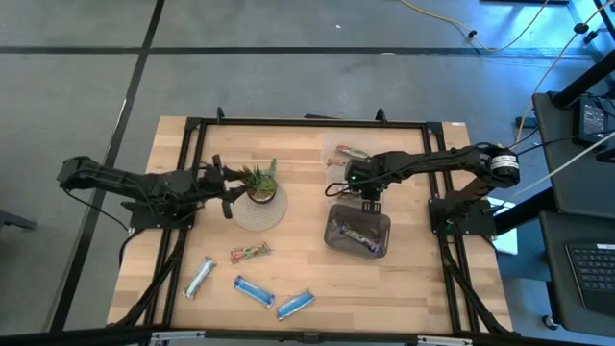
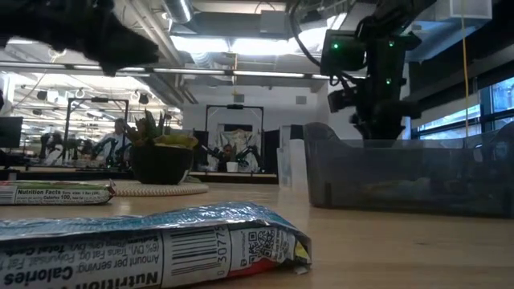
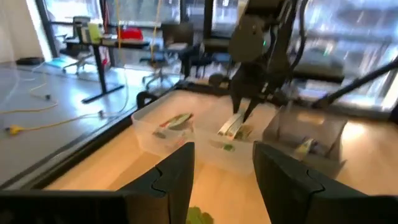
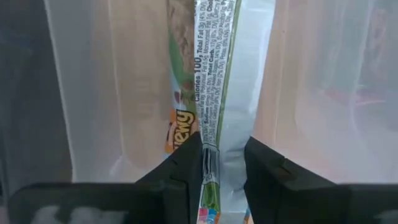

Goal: Pick and place Granola Bars by type
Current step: Put the top yellow granola bar into the bottom transparent bin, then put the top red granola bar into the top transparent bin

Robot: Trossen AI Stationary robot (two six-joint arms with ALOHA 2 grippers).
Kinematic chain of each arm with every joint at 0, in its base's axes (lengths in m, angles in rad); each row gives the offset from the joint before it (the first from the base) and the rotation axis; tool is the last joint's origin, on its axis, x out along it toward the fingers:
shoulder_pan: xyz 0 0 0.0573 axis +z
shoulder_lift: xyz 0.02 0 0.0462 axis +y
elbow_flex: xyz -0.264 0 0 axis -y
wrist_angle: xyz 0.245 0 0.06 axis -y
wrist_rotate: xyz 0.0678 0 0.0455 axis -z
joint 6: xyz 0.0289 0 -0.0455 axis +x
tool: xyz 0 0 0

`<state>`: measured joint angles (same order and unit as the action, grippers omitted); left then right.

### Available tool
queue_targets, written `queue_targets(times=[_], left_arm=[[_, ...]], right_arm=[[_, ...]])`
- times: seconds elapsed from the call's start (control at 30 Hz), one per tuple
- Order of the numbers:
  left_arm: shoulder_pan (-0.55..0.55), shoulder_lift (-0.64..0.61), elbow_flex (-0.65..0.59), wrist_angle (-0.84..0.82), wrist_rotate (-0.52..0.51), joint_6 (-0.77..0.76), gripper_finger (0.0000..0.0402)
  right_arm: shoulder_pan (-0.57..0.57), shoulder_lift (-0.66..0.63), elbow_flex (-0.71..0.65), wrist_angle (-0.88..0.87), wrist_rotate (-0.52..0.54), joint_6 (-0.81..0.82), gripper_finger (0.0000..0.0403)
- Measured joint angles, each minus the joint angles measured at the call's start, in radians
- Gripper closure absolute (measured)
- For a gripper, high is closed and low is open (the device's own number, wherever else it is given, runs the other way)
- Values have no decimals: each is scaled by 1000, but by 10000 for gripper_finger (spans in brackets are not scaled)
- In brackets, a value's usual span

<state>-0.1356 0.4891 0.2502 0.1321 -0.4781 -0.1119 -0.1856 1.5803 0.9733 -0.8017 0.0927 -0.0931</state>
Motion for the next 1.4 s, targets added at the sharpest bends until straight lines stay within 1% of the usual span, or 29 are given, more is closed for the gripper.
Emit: queue_targets(times=[0.1, 0.3, 0.37, 0.47, 0.63, 0.7, 0.8, 1.0, 1.17, 1.27, 1.4], left_arm=[[0, 112, 127, -122, -2, 29, 245], [-18, 326, 389, -507, 0, -31, 245], [-32, 390, 457, -611, 2, -72, 245], [-57, 474, 533, -692, 35, -116, 245], [-94, 564, 589, -702, 148, -190, 245], [-103, 585, 593, -684, 174, -237, 245], [-113, 600, 593, -673, 204, -270, 245], [-120, 616, 593, -672, 265, -271, 245], [-117, 615, 593, -675, 267, -271, 241], [-117, 615, 593, -674, 272, -278, 225], [-118, 615, 593, -675, 273, -297, 185]], right_arm=[[0, 0, 0, 4, 3, -44, 304], [0, 0, 0, 32, 2, -19, 300], [0, 0, 0, 36, 2, -18, 286], [0, 0, 0, 41, 2, -16, 249], [0, 0, 0, 46, 3, -17, 178], [0, 0, 0, 53, 3, -18, 159], [-1, 0, 0, 75, 3, -20, 141], [-1, 0, 0, 133, 3, -20, 131], [-1, 0, 0, 133, 3, -13, 131], [-1, 0, 0, 133, 3, -13, 131], [-1, 1, 0, 133, 3, -13, 131]])
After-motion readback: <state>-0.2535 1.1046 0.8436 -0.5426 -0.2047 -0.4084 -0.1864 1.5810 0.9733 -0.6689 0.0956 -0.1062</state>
